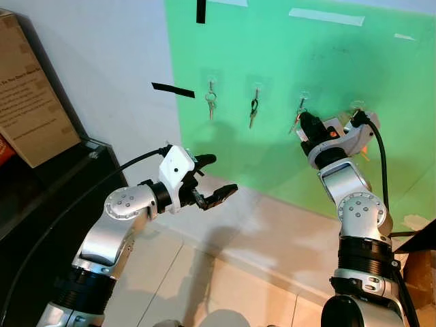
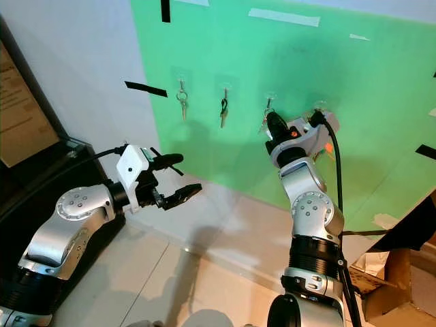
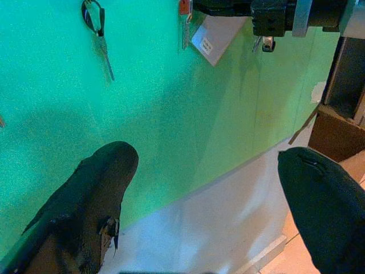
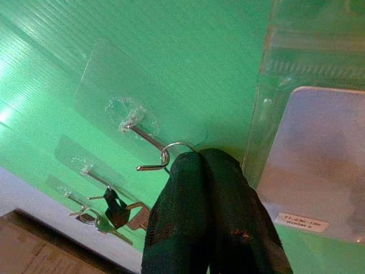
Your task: Hang keys on a hook
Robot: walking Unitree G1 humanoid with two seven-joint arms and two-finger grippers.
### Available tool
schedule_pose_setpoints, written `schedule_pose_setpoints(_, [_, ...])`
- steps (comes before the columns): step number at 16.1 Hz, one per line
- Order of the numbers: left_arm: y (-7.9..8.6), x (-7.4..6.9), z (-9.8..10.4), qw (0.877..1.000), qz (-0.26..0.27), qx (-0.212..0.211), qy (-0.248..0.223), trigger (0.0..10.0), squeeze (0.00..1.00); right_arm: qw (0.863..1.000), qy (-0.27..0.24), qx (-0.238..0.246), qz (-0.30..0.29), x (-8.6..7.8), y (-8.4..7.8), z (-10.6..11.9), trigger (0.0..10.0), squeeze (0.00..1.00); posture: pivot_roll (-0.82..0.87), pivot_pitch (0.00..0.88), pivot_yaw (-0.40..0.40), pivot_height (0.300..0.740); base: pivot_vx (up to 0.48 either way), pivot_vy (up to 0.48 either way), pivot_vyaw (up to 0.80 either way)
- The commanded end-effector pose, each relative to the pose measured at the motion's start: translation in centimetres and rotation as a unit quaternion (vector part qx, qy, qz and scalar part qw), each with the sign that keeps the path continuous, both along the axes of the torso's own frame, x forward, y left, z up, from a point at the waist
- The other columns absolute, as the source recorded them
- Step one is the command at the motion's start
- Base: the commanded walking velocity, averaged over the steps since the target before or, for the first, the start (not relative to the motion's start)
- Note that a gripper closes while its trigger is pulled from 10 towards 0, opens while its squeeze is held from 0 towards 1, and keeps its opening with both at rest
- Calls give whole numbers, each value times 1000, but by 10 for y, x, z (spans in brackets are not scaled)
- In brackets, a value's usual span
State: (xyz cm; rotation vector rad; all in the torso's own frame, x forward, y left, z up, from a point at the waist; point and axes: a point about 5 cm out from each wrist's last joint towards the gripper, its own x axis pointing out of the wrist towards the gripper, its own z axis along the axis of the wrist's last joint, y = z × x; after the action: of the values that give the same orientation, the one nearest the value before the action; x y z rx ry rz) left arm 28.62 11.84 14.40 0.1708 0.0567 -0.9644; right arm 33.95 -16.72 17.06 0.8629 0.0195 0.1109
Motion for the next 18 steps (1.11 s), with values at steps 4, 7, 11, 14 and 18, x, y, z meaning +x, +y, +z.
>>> schedule_pose_setpoints(4, [-1, 2, 5, 1000, -8, 5, -6, 10000, 0, 1000, -19, -5, 1, 1, -1, 8, 10000, 0, -64, 0, 35, 740, 0, 0, 0])
schedule_pose_setpoints(7, [-1, 2, 5, 1000, -10, 6, -6, 10000, 0, 1000, 0, -18, 13, 0, 3, 2, 10000, 0, -62, 0, 36, 740, 0, 0, 0])
schedule_pose_setpoints(11, [-1, 2, 6, 1000, -10, 8, -9, 10000, 0, 999, 18, -41, 12, 1, 4, -5, 10000, 0, -60, 0, 37, 740, 0, 0, 0])
schedule_pose_setpoints(14, [-2, 2, 6, 1000, -10, 6, -9, 10000, 0, 997, 22, -69, 12, 1, 5, -6, 10000, 0, -61, 0, 37, 740, 0, 0, 0])
schedule_pose_setpoints(18, [-1, 2, 7, 1000, -9, 3, -11, 10000, 0, 994, 23, -103, 19, 2, 9, -7, 10000, 0, -62, 0, 34, 740, 0, 0, 0])
